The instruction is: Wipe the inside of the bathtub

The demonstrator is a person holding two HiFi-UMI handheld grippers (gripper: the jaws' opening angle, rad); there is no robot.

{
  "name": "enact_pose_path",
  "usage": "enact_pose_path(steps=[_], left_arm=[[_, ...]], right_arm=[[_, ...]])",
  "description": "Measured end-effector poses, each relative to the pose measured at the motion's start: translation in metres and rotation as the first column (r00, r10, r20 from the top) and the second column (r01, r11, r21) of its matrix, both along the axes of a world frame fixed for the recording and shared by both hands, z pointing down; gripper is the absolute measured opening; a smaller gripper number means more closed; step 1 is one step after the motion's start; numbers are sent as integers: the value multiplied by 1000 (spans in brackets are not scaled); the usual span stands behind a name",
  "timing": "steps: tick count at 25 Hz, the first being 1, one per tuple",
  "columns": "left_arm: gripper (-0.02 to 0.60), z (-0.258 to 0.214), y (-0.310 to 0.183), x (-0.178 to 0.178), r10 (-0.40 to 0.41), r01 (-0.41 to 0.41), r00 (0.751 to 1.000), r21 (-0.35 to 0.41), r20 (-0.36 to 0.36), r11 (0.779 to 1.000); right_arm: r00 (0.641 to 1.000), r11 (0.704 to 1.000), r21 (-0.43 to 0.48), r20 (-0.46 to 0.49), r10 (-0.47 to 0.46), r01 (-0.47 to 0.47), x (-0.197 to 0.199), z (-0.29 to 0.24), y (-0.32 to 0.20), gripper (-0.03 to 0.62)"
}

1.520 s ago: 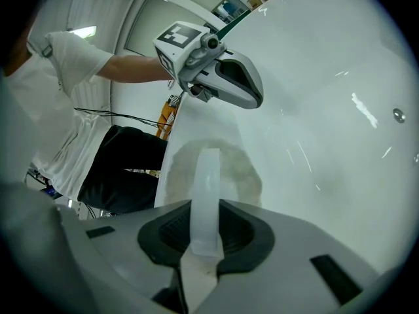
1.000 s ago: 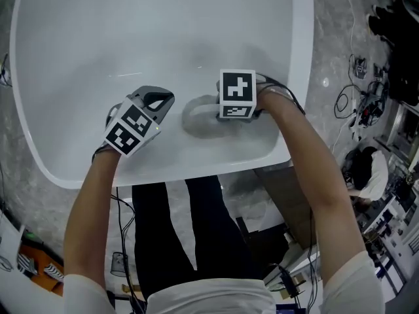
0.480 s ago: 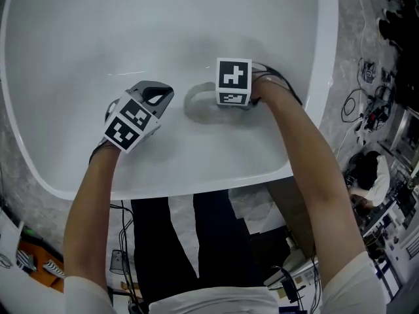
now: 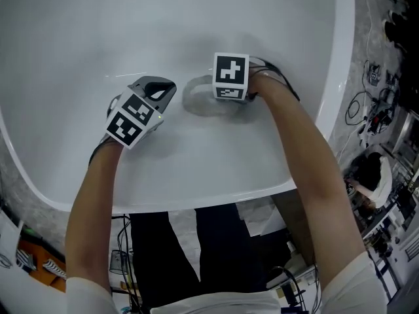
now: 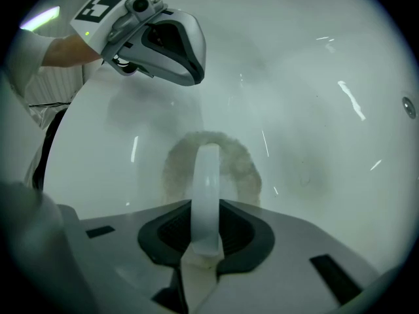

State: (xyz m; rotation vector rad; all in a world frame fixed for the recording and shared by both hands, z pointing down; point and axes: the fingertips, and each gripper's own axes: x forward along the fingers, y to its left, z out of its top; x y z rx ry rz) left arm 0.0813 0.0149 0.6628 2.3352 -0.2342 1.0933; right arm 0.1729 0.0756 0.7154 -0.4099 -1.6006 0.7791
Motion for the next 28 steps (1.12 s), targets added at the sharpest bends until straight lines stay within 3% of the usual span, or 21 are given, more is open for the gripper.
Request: enact_pose_path(steps=[16,28], left_arm=[[8,28,-17,-29,-49,47,998,36,49,998],[8,36,-21,-48,-75,72,995,40,66,997]], right_arm=[[996,988,153,-90,-6,20,-10,67,-29,92],[993,956,287,-108,-35,65,-18,95,-43,94]])
